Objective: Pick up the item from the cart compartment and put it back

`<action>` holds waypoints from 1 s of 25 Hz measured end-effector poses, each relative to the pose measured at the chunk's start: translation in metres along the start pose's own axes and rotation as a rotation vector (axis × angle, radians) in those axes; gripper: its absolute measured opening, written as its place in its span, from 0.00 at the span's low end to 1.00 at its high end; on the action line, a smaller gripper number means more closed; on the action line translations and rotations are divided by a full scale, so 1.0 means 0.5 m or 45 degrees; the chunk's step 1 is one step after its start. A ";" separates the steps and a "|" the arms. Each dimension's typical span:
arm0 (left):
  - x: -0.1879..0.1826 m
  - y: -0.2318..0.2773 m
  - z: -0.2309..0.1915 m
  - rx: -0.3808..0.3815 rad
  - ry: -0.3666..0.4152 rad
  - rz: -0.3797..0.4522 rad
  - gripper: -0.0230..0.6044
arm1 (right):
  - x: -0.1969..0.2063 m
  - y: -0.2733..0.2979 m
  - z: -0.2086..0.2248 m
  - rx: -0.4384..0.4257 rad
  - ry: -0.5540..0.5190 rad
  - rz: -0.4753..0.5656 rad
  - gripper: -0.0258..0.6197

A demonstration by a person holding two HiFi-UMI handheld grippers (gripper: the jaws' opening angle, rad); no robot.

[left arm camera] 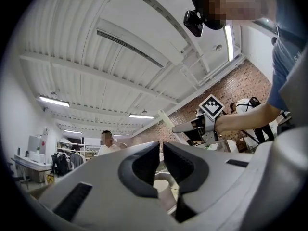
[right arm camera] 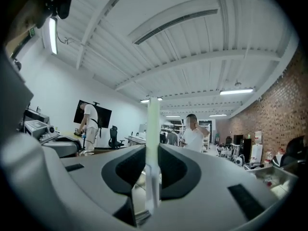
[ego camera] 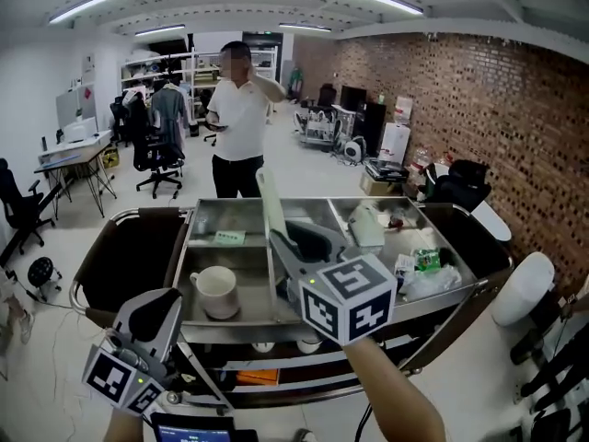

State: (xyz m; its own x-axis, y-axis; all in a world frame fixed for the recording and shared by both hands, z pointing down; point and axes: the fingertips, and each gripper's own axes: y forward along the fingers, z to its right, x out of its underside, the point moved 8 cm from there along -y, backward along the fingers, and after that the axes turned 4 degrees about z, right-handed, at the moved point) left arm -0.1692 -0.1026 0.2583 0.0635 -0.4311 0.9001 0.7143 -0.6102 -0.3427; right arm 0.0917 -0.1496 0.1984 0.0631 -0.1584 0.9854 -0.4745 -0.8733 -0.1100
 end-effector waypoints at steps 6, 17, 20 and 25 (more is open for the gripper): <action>0.021 -0.010 0.056 0.040 -0.060 -0.028 0.09 | 0.024 -0.110 -0.056 -0.023 0.060 0.086 0.17; 0.035 -0.001 0.153 0.052 -0.128 -0.097 0.07 | 0.099 -0.243 -0.102 0.036 -0.021 0.118 0.17; 0.034 0.001 0.159 0.040 -0.123 -0.104 0.06 | 0.106 -0.259 -0.107 0.041 -0.008 0.115 0.18; 0.028 -0.002 0.147 0.015 -0.146 -0.099 0.06 | 0.115 -0.263 -0.105 0.049 -0.013 0.144 0.18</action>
State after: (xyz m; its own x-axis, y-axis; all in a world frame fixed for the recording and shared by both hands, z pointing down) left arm -0.1180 -0.0590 0.2909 0.0862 -0.3039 0.9488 0.7285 -0.6304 -0.2681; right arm 0.1118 -0.0199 0.2765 0.0197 -0.2614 0.9650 -0.4451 -0.8666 -0.2256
